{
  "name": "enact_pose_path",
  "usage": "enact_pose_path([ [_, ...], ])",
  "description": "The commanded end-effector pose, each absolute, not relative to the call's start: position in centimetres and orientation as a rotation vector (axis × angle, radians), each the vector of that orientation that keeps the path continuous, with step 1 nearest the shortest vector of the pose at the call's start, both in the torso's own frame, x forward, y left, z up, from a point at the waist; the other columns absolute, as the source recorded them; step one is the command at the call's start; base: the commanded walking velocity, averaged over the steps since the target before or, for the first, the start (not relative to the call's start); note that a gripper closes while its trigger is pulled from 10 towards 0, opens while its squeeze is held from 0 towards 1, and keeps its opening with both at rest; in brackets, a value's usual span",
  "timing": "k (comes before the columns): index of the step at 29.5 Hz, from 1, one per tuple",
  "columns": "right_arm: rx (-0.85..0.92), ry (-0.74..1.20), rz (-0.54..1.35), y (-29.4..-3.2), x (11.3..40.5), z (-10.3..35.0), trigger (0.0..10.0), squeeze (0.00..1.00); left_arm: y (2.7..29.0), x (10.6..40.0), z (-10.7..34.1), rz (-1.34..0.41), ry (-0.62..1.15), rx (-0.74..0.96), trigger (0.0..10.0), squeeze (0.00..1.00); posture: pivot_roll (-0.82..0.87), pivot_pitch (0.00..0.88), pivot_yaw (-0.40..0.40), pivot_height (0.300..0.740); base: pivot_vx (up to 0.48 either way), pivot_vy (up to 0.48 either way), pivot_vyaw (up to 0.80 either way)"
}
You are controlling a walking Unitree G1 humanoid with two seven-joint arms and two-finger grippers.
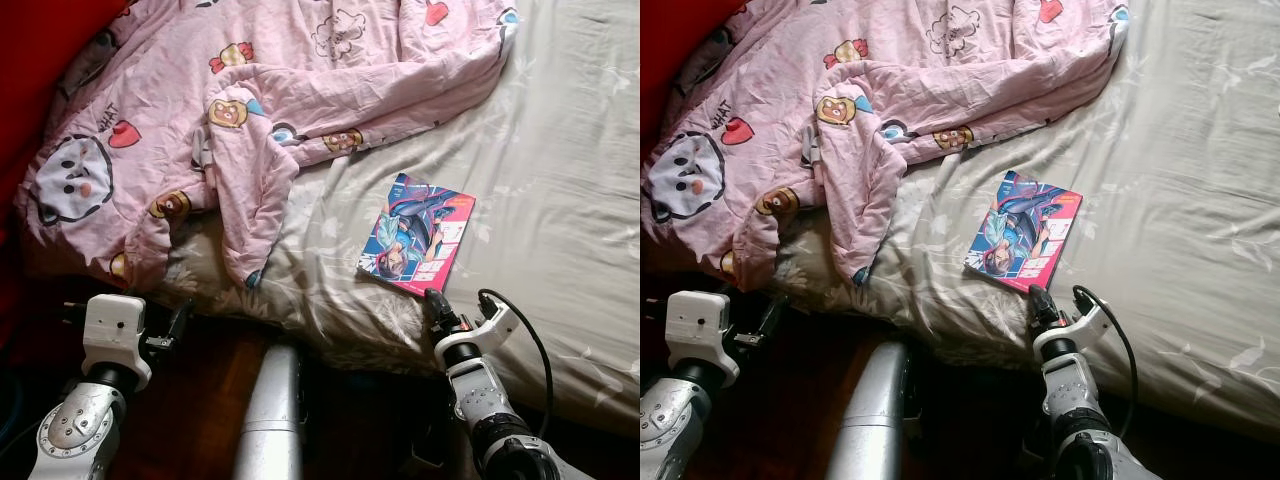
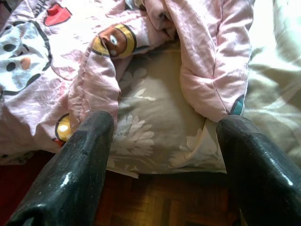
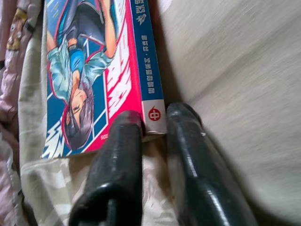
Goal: Clean up the room
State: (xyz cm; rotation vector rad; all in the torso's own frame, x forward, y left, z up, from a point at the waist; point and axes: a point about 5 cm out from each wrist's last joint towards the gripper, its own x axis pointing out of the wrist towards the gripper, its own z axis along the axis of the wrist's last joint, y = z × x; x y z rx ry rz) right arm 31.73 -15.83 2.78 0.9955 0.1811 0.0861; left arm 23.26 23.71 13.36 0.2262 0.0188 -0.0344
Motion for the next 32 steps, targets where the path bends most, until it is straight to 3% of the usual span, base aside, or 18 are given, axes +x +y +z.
enact_pose_path([
  [1, 1.013, 0.332, 0.127, -13.0, 29.8, 0.4, 0.0, 0.00, 24.1, 22.9, 12.2, -0.014, 0.065, 0.234, 10.0, 0.00, 0.35, 0.463, 0.186, 0.598, 0.000, 0.000, 0.00],
  [9, 0.867, 0.239, 0.191, -13.9, 30.5, 1.6, 0.0, 0.00, 24.1, 24.0, 9.7, 0.022, 0.104, 0.207, 10.0, 0.00, 0.28, 0.387, 0.140, 0.598, 0.000, 0.000, 0.00],
  [13, 0.779, 0.065, 0.136, -16.5, 31.8, 3.9, 0.0, 0.00, 24.0, 25.2, 7.9, 0.061, 0.117, 0.173, 10.0, 0.00, 0.20, 0.296, 0.090, 0.598, 0.000, 0.000, 0.00],
  [16, 0.739, 0.035, 0.114, -17.2, 32.0, 4.5, 0.0, 0.00, 23.9, 25.5, 7.5, 0.070, 0.121, 0.164, 10.0, 0.00, 0.18, 0.275, 0.077, 0.598, 0.000, 0.000, 0.00],
  [19, 0.576, -0.005, 0.079, -18.3, 32.2, 5.4, 0.0, 0.00, 23.8, 26.1, 6.2, 0.091, 0.135, 0.142, 10.0, 0.00, 0.13, 0.219, 0.045, 0.598, 0.000, 0.000, 0.00],
  [20, 0.549, -0.010, 0.074, -18.4, 32.1, 5.4, 2.1, 0.00, 23.8, 26.2, 6.0, 0.095, 0.137, 0.138, 10.0, 0.00, 0.12, 0.210, 0.038, 0.598, 0.000, 0.000, 0.00],
  [21, 0.523, -0.012, 0.060, -18.6, 32.0, 5.5, 7.3, 0.00, 23.8, 26.3, 5.8, 0.102, 0.138, 0.131, 10.0, 0.00, 0.12, 0.206, 0.031, 0.598, 0.000, 0.000, 0.00],
  [22, 0.507, -0.014, 0.049, -18.8, 31.9, 5.4, 10.0, 0.00, 23.7, 26.4, 5.6, 0.108, 0.141, 0.126, 10.0, 0.00, 0.12, 0.192, 0.026, 0.598, 0.000, 0.000, 0.00],
  [32, 0.204, 0.032, 0.072, -18.6, 30.5, 4.6, 10.0, 0.00, 23.7, 26.4, 3.9, 0.176, 0.152, 0.077, 10.0, 0.00, 0.08, 0.105, -0.022, 0.598, 0.000, 0.000, 0.00],
])
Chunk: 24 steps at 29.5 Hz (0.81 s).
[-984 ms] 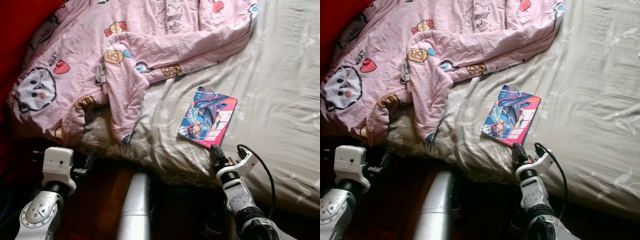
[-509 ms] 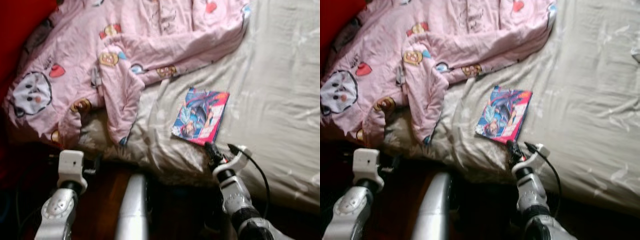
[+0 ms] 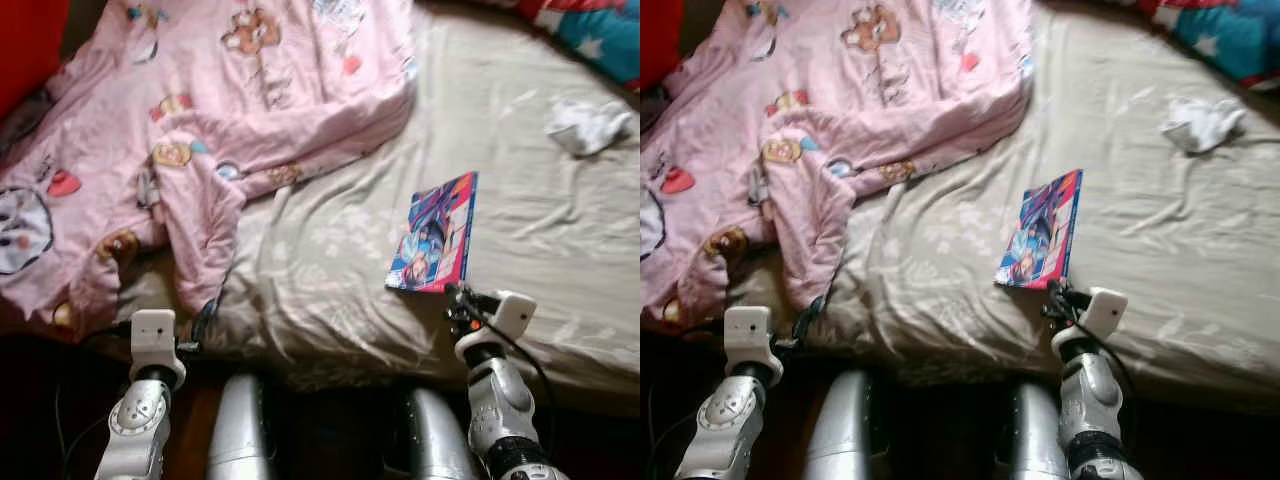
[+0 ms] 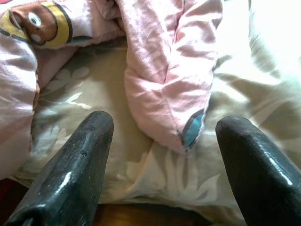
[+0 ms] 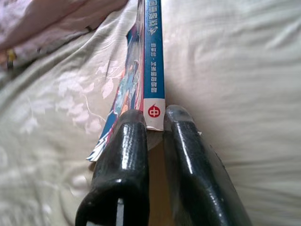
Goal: Clean up the room
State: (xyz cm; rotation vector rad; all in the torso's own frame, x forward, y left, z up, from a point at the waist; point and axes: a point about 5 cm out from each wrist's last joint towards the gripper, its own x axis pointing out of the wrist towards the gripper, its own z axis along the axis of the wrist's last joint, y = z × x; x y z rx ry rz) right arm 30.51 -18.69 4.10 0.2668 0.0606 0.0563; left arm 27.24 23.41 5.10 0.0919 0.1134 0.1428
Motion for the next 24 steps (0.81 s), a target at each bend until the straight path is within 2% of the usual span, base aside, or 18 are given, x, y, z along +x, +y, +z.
enact_pose_path([
  [1, 0.204, 0.032, 0.072, -18.6, 30.5, 4.6, 10.0, 0.00, 23.7, 26.4, 3.9, 0.176, 0.152, 0.077, 10.0, 0.00, 0.08, 0.105, -0.022, 0.598, 0.000, 0.000, 0.00],
  [7, 0.148, 0.030, 0.015, -19.7, 30.3, 4.7, 10.0, 0.00, 23.6, 25.9, 2.3, 0.197, 0.191, 0.064, 10.0, 0.00, 0.07, 0.080, -0.041, 0.602, 0.000, 0.000, 0.00],
  [10, 0.110, 0.049, -0.031, -20.5, 30.3, 4.5, 10.0, 0.00, 23.9, 25.5, 1.2, 0.226, 0.234, 0.051, 10.0, 0.00, 0.06, 0.074, -0.046, 0.626, 0.000, 0.000, 0.00],
  [24, 0.115, 0.080, -0.030, -20.3, 29.9, 3.9, 10.0, 0.00, 24.0, 24.2, -1.2, 0.257, 0.332, 0.041, 10.0, 0.00, 0.06, 0.037, -0.066, 0.706, 0.000, 0.000, 0.00],
])
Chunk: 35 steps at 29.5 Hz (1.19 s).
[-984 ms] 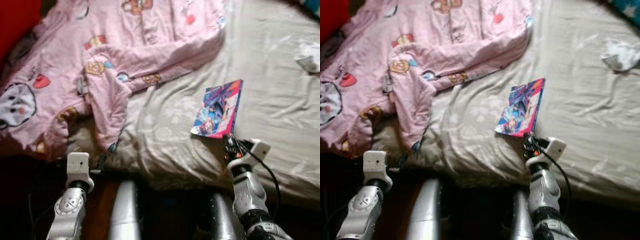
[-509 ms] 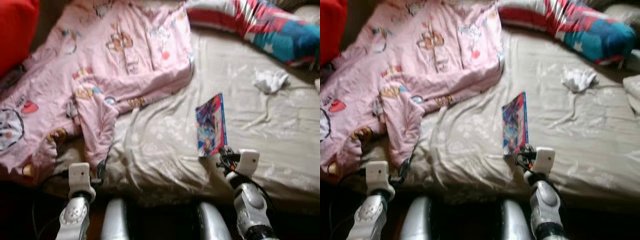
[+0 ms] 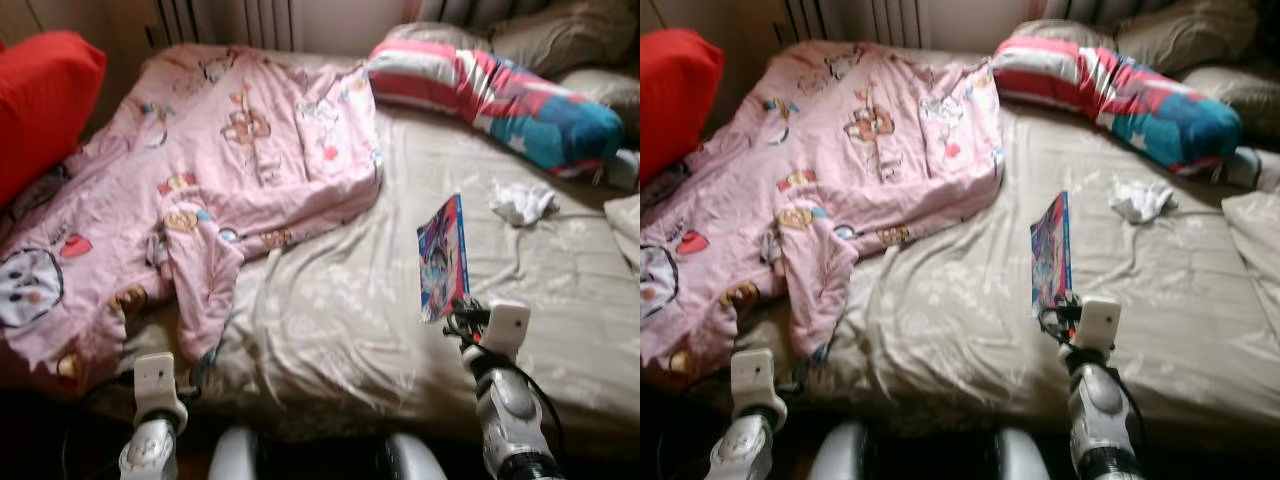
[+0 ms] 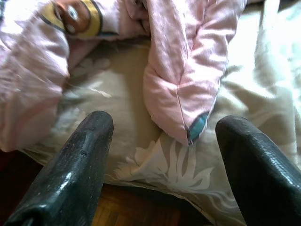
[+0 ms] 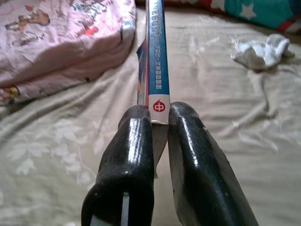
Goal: Clean up the room
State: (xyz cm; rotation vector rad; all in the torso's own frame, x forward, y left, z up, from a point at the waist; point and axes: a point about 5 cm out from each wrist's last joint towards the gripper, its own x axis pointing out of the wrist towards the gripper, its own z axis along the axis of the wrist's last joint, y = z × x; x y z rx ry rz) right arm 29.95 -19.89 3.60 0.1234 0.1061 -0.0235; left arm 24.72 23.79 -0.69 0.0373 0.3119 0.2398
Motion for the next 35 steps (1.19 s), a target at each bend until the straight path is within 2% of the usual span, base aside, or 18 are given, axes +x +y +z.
enact_pose_path([
  [1, 0.113, 0.082, -0.031, -20.3, 29.8, 3.8, 10.0, 0.00, 24.0, 24.2, -1.2, 0.257, 0.336, 0.039, 10.0, 0.00, 0.06, 0.037, -0.066, 0.711, 0.000, 0.000, 0.00],
  [4, 0.117, 0.090, -0.044, -20.6, 29.6, 3.6, 10.0, 0.00, 23.9, 23.6, -2.0, 0.260, 0.380, 0.042, 10.0, 0.00, 0.05, 0.020, -0.068, 0.731, 0.000, 0.000, 0.00],
  [17, 0.155, 0.114, -0.077, -20.5, 29.4, 3.1, 10.0, 0.00, 23.8, 21.7, -4.2, 0.268, 0.531, 0.029, 10.0, 0.00, 0.05, 0.000, -0.068, 0.731, 0.000, 0.000, 0.00],
  [23, 0.174, 0.128, -0.109, -20.8, 29.6, 3.1, 10.0, 0.00, 23.8, 21.9, -4.2, 0.270, 0.547, 0.023, 10.0, 0.00, 0.04, 0.000, -0.064, 0.731, 0.000, 0.000, 0.00],
  [25, 0.194, 0.144, -0.126, -21.1, 29.4, 2.8, 10.0, 0.00, 23.8, 22.0, -4.2, 0.274, 0.544, 0.019, 10.0, 0.00, 0.03, 0.000, -0.066, 0.731, 0.000, 0.000, -0.79],
  [35, 0.179, 0.124, -0.156, -21.4, 29.3, 2.9, 10.0, 0.00, 23.6, 22.5, -3.9, 0.267, 0.532, 0.013, 10.0, 0.00, 0.03, 0.000, -0.059, 0.731, 0.000, -0.385, -0.08],
])
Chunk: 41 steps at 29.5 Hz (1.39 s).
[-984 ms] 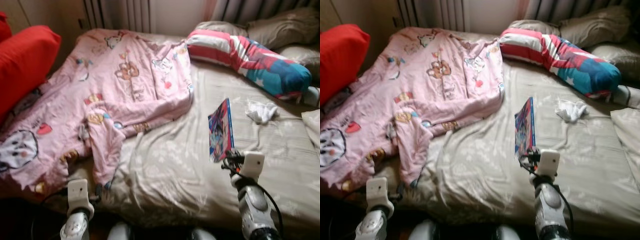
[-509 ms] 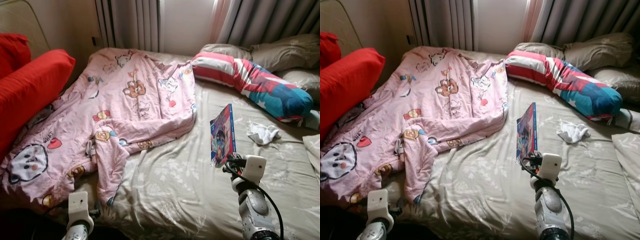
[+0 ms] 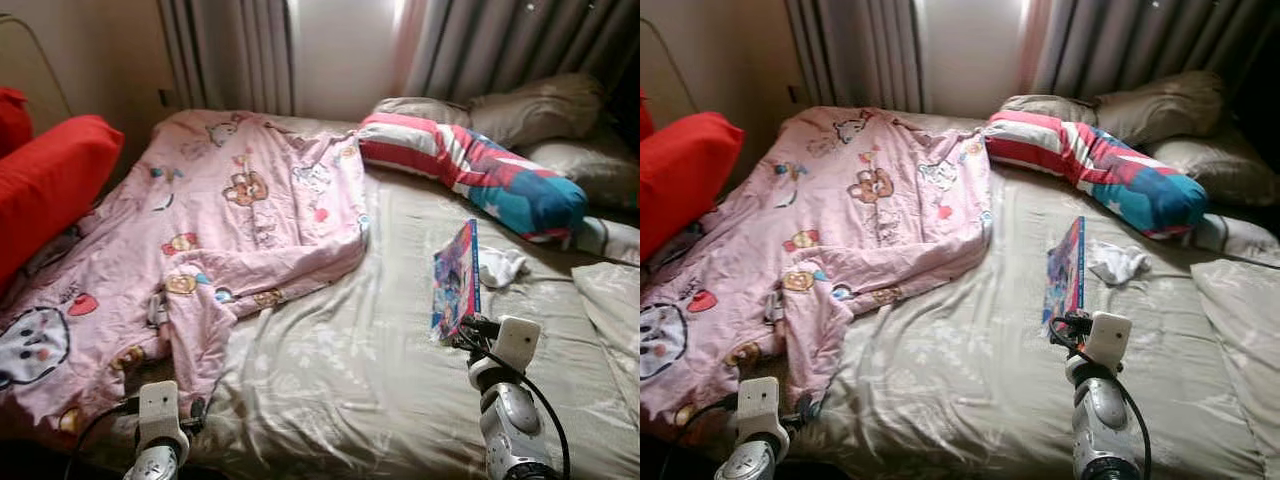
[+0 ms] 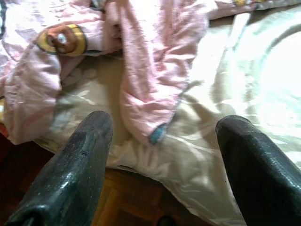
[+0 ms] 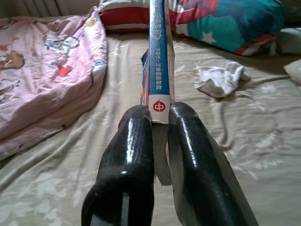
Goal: Clean up the room
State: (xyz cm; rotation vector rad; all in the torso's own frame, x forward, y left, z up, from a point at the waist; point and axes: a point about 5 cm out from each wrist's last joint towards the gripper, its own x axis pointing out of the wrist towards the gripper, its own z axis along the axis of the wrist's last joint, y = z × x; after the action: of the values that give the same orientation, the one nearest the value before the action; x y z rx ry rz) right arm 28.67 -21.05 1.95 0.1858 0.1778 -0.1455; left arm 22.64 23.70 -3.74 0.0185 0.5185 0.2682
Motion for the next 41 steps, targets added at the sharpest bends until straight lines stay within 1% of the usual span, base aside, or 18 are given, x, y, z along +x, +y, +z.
enact_pose_path([
  [1, 0.177, 0.124, -0.155, -21.35, 29.30, 2.96, 10.0, 0.00, 23.59, 22.51, -3.92, 0.267, 0.530, 0.012, 10.0, 0.00, 0.03, 0.000, -0.059, 0.731, 0.000, -0.386, 0.00],
  [10, 0.199, 0.138, -0.166, -21.28, 29.51, 2.93, 10.0, 0.00, 24.07, 22.49, -3.76, 0.286, 0.521, 0.011, 10.0, 0.00, 0.04, 0.000, -0.059, 0.731, 0.000, -0.386, 0.00],
  [17, 0.207, 0.133, -0.168, -21.18, 29.59, 2.99, 10.0, 0.00, 24.09, 22.41, -3.79, 0.292, 0.518, 0.008, 10.0, 0.00, 0.04, 0.000, -0.056, 0.731, 0.000, -0.388, -0.72],
  [26, 0.203, 0.133, -0.171, -21.13, 29.52, 2.92, 10.0, 0.00, 24.12, 22.50, -3.70, 0.293, 0.513, 0.010, 10.0, 0.00, 0.04, 0.009, -0.052, 0.731, 0.000, -0.296, 0.00],
  [41, 0.203, 0.151, -0.128, -20.59, 29.62, 2.76, 10.0, 0.00, 23.64, 22.80, -3.64, 0.273, 0.509, 0.010, 10.0, 0.00, 0.04, 0.020, -0.051, 0.731, 0.000, 0.000, 0.00],
])
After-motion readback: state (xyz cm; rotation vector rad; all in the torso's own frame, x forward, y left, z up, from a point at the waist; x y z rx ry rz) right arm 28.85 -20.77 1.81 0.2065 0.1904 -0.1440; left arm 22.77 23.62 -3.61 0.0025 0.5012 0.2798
